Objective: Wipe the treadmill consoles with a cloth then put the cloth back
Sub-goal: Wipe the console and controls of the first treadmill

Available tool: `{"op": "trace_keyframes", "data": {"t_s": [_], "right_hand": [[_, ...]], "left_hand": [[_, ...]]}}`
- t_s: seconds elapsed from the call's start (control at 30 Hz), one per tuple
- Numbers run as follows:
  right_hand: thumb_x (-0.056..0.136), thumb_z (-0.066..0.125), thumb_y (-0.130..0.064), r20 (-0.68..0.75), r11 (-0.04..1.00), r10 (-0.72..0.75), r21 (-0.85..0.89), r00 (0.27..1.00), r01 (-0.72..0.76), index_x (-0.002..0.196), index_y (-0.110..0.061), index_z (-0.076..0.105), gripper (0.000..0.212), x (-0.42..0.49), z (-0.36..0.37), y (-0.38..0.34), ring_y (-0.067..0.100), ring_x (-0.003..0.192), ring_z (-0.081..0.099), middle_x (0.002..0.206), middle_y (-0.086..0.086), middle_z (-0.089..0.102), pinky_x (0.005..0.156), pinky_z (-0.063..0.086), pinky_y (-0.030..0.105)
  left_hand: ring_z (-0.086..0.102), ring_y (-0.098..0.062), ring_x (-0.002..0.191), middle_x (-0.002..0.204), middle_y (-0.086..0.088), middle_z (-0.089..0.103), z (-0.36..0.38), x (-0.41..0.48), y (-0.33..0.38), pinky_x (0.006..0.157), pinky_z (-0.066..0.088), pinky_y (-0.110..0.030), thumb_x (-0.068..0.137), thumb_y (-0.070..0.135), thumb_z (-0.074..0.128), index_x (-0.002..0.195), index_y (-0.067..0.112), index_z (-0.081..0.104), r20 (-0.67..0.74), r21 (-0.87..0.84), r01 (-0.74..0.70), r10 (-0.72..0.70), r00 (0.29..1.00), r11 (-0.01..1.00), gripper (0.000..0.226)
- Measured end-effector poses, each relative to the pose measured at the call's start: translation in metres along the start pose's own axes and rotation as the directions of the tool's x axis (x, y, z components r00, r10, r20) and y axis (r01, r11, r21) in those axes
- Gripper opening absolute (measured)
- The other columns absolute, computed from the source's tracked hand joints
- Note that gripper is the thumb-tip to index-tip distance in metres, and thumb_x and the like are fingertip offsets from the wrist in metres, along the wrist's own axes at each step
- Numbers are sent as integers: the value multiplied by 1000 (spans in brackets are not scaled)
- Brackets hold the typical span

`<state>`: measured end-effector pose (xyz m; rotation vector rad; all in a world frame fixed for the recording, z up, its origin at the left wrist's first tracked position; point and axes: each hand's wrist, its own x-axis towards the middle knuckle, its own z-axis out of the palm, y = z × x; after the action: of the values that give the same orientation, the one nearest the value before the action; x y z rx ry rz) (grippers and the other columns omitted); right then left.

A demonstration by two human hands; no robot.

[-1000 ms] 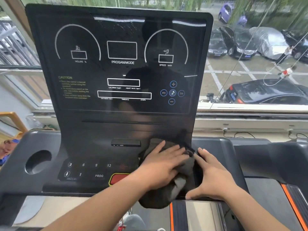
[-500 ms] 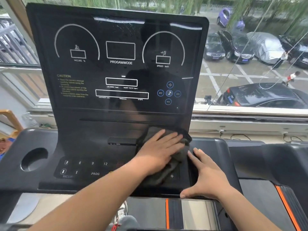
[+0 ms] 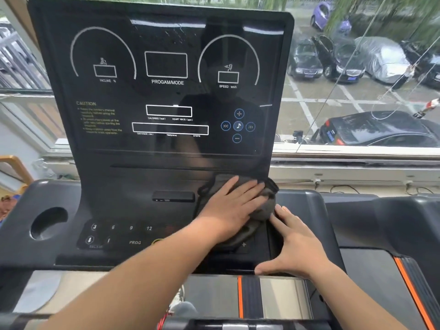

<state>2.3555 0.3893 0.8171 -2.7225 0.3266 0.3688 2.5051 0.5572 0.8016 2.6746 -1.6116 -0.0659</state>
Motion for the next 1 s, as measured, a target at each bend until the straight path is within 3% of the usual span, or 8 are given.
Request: {"op": "trace_keyframes", "data": {"t_s": [0.1,0.23,0.4,0.53,0.67,0.8,0.93,1.0], "right_hand": [[35,68,-99,-50,998,-52,33,997,54,161,-51,16,144,1,0,0,5,158,8,169,-28,6,129,23,36],[46,70,-91,-150,996,-83,26,985,88,152,-50,38,118,4,7,2,6,144,36,154,-31,29,120,37,36],[51,69,-89,-46,996,-20,85,999,24,158,-53,24,121,1,3,-1,4,159,8,168,-27,11,130,17,34],[61,58,-87,-13,1000,-13,3,1000,13,163,-50,12,118,7,12,9,1,159,-3,173,-18,1,131,8,31],[75,45,-72,-24,995,-70,-72,997,68,163,-44,5,100,11,16,20,4,160,-4,171,-19,-4,130,3,29],[69,31,-73,3,992,-83,-95,997,83,162,-42,2,102,12,17,23,6,160,-5,166,-20,-3,130,1,29],[101,49,-39,-108,994,-56,85,993,65,137,-36,46,36,0,6,11,10,140,50,144,-15,51,114,33,11],[100,62,-32,-144,990,-11,138,990,31,132,-36,48,35,2,5,6,4,130,58,137,-7,59,108,44,18]], "left_hand": [[-2,-18,161,175,3,2,18,-4,51,126,-11,-54,101,37,37,163,34,15,-70,-205,299,-318,945,932,65],[21,-19,158,169,1,30,29,-17,77,128,5,-56,96,42,43,157,31,35,-102,-335,286,-337,936,898,62],[54,-17,139,146,3,62,32,-44,80,118,39,-46,84,38,49,137,29,59,-153,-413,226,-312,937,882,54],[67,-17,117,125,5,73,28,-67,92,107,37,-33,76,30,51,119,27,64,-254,-515,134,-301,919,846,45],[67,-16,106,116,12,74,10,-100,110,95,50,-38,91,25,59,123,33,63,-123,-796,115,-344,931,595,33],[67,-9,117,120,11,75,-23,-107,120,103,51,-29,104,12,58,131,24,65,33,-993,80,-427,904,91,30],[67,-9,118,119,10,74,-68,-80,116,103,49,-24,102,2,56,128,17,67,-27,-999,-2,-484,875,53,32],[66,-4,114,116,14,74,-73,-62,100,102,50,-24,102,9,59,127,25,66,-55,-993,15,-556,829,120,30]]}}
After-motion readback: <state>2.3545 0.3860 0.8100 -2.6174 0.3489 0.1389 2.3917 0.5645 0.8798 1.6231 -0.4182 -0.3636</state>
